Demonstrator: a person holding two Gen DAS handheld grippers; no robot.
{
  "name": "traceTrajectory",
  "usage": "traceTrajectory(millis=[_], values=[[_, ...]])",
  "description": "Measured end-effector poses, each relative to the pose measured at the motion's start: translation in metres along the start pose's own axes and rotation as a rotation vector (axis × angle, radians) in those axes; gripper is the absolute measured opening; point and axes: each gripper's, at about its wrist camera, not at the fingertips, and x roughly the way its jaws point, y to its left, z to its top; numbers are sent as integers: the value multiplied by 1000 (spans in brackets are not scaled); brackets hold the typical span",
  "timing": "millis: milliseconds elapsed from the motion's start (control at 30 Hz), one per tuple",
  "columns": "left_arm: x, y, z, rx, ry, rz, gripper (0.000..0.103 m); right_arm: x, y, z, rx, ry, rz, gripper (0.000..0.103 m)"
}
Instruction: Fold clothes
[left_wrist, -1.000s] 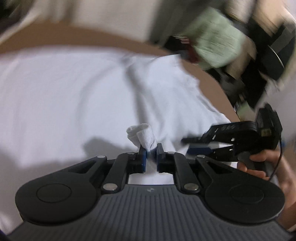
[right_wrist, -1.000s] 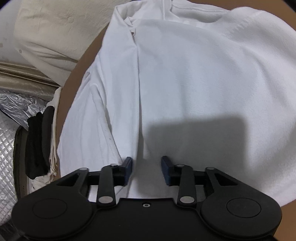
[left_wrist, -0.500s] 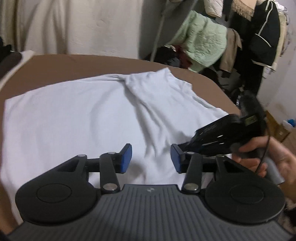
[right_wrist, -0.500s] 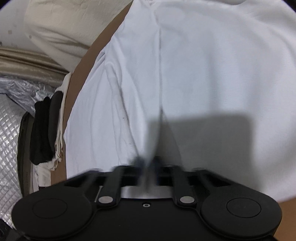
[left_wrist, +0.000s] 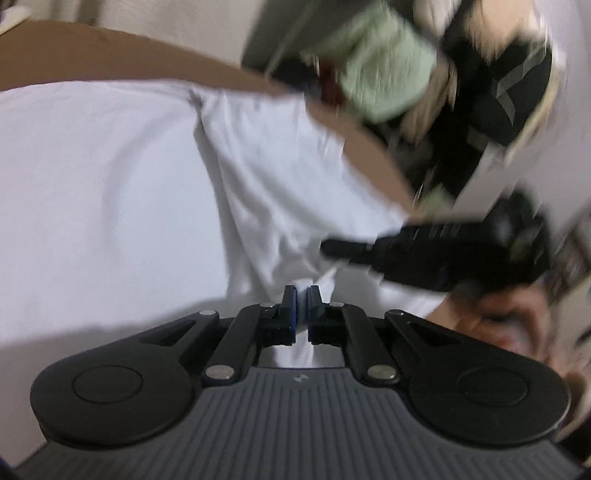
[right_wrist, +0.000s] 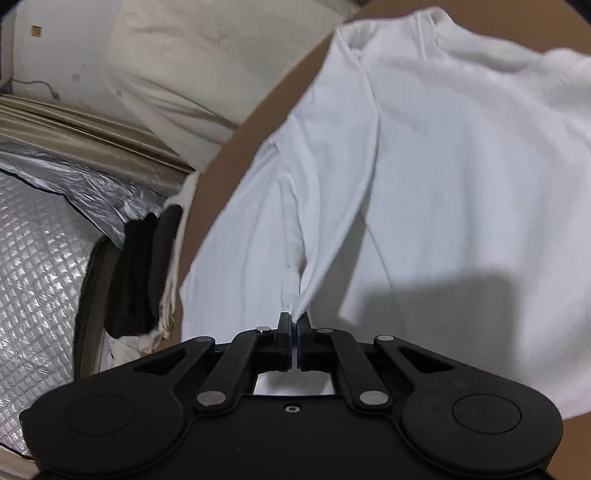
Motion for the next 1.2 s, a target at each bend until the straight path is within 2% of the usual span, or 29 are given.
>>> traceTrajectory(millis=[100, 167, 200, 267, 333, 433, 467, 500, 533, 567, 600, 733, 767, 833, 867, 900, 1000, 1133, 1200], values=[[-1, 20, -9, -114, 27, -65, 4, -9, 3, 8, -31, -63, -57, 4], [8, 29, -16, -139, 72, -25, 4, -16, 1, 13, -20, -98, -62, 4], [11, 32, -19, -146, 83, -4, 4, -20, 2, 14, -33, -122, -94, 4], [18, 37, -25, -163, 100, 30, 4, -31, 8, 17, -101, -189, -211, 4], [24, 36, -23, -148, 93, 45, 4, -36, 2, 23, -83, -224, -226, 6], [30, 22, -12, -88, 63, 43, 5, -34, -13, 32, -1, -211, -199, 9], [30, 16, -7, -58, 59, 25, 9, -30, -16, 33, 11, -206, -204, 9], [35, 8, 0, -27, 65, 4, 21, -26, -15, 32, 6, -198, -218, 9], [42, -1, 6, 4, 73, -17, 29, -23, -13, 31, -2, -192, -226, 9], [51, -7, 9, 14, 88, -34, 43, -21, -11, 31, -10, -186, -224, 8], [60, -11, 10, 14, 104, -48, 53, -21, -9, 30, -19, -177, -203, 7], [98, -26, 13, 8, 185, -112, 58, -26, 2, 33, -53, -153, -109, 6], [109, -27, 13, -2, 216, -124, 56, -28, 6, 36, -68, -143, -82, 6], [125, -26, 11, -47, 250, -111, 16, -32, 15, 44, -99, -136, -24, 6], [129, -25, 11, -94, 250, -138, 8, -36, 18, 49, -111, -149, 5, 6], [131, -24, 10, -149, 244, -175, 8, -40, 21, 55, -123, -163, 17, 6], [138, -23, 9, -312, 227, -287, 8, -42, 21, 70, -170, -205, -82, 6], [147, -20, 7, -530, 200, -436, 8, -42, 21, 74, -227, -225, -167, 6], [154, -32, 7, -531, 203, -449, 11, -55, 33, 74, -292, -283, -195, 6]])
